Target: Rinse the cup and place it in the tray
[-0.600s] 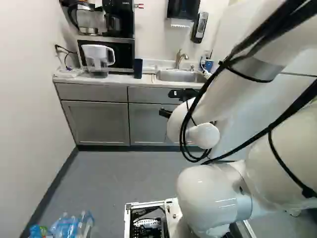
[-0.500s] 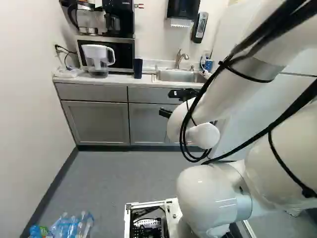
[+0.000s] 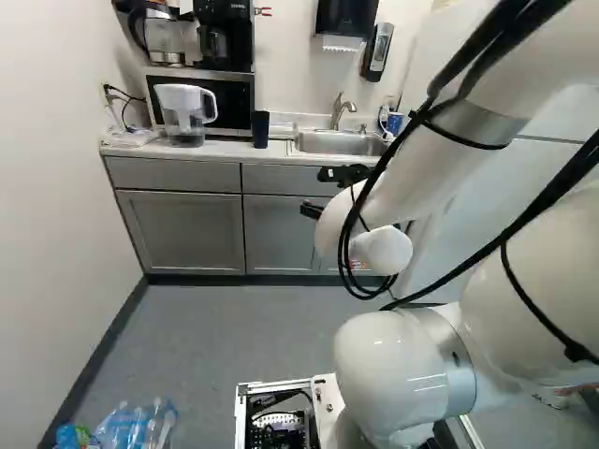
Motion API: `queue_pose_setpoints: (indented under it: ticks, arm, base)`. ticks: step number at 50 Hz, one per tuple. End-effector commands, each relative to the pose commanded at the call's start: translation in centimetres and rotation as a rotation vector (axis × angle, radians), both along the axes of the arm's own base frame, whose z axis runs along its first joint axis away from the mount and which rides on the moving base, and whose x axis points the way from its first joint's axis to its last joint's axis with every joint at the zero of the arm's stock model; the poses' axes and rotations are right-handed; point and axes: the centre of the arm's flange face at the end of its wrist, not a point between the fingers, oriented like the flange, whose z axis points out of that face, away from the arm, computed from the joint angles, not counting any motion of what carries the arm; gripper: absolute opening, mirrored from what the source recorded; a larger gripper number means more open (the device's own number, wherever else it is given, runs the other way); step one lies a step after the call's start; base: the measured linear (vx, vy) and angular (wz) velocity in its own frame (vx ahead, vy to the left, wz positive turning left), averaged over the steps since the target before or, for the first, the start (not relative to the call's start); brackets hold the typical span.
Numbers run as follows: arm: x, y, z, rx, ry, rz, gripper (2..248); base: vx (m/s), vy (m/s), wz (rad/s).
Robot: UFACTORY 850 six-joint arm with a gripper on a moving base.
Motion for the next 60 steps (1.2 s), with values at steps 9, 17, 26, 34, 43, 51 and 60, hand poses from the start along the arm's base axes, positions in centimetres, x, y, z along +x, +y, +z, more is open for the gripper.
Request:
queue_pose_setpoints:
  ticks: [9,17,26,34,43,51,60]
  arm:
    - [0.6,0.0,0.8,0.000,-0.023,0.000,247]
    - [1.1,0.0,1.6,0.000,-0.044,0.000,247]
    - [1.7,0.0,2.5,0.000,-0.068,0.000,247]
    - [2.2,0.0,3.3,0.000,-0.089,0.000,247]
    - [2.8,0.0,4.2,0.000,-0.112,0.000,247]
    - [3.3,0.0,5.0,0.000,-0.132,0.000,247]
    - [3.9,0.0,5.9,0.000,-0.153,0.000,247]
  base:
    - [0.000,0.000,0.000]
    - [0.000,0.000,0.000]
    - [0.000,0.000,0.000]
    - [0.000,0.000,0.000]
    - [0.000,0.000,0.000]
    - [0.000,0.000,0.000]
    - [0.000,0.000,0.000]
